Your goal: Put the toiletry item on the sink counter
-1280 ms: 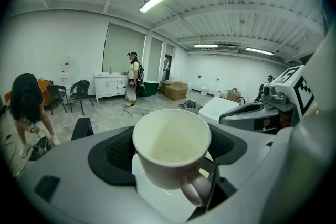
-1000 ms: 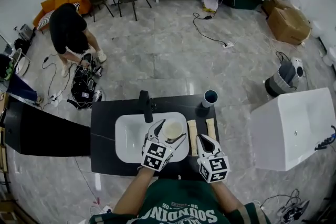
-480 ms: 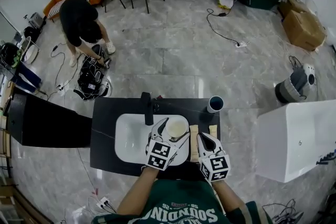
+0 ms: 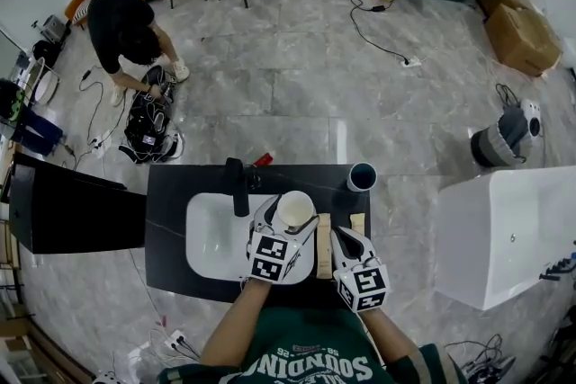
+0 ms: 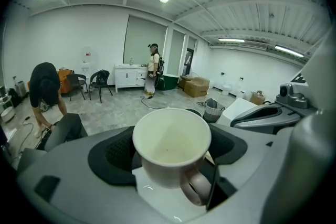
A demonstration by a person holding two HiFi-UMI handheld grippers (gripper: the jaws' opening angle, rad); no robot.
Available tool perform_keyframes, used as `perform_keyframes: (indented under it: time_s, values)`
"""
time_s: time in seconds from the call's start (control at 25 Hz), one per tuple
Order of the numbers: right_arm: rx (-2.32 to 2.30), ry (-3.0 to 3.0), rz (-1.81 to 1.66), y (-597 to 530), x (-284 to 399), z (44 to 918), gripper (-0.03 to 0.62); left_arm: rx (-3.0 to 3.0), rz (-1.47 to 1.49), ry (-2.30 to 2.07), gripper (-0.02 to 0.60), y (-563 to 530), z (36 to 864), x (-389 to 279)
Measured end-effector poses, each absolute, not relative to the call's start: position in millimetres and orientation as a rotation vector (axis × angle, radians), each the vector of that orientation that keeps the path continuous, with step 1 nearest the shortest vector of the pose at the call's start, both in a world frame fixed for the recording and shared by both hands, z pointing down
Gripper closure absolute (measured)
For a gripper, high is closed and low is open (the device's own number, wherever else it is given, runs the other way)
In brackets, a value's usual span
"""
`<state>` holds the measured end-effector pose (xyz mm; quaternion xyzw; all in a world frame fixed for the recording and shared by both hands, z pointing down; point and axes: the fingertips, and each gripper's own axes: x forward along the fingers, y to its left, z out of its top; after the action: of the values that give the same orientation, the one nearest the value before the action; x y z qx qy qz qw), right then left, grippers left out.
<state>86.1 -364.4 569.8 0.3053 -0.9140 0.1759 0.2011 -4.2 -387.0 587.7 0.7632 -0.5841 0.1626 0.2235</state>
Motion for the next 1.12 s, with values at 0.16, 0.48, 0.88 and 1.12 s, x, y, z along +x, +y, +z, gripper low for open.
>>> perform_keyframes:
  time_s: [0.16, 0.48, 0.88, 1.12]
  values:
    - [0.835, -2.539, 0.512, -373, 89, 580, 0.551, 2.077, 0.455, -1.621, 0.16, -403, 601, -6]
    - [0.784, -2.537, 0.53, -391, 94, 592, 0.551, 2.004, 0.446, -1.623, 0.16, -428, 627, -7]
    - [0.761, -2.508, 0.575, -408, 107, 616, 0.551, 1.952, 0.494, -1.688, 0.16, -464, 665, -8]
    - [0.75, -2.485, 0.59, -414, 116, 627, 0.551, 1.923, 0.515, -1.732, 0.16, -489, 680, -1]
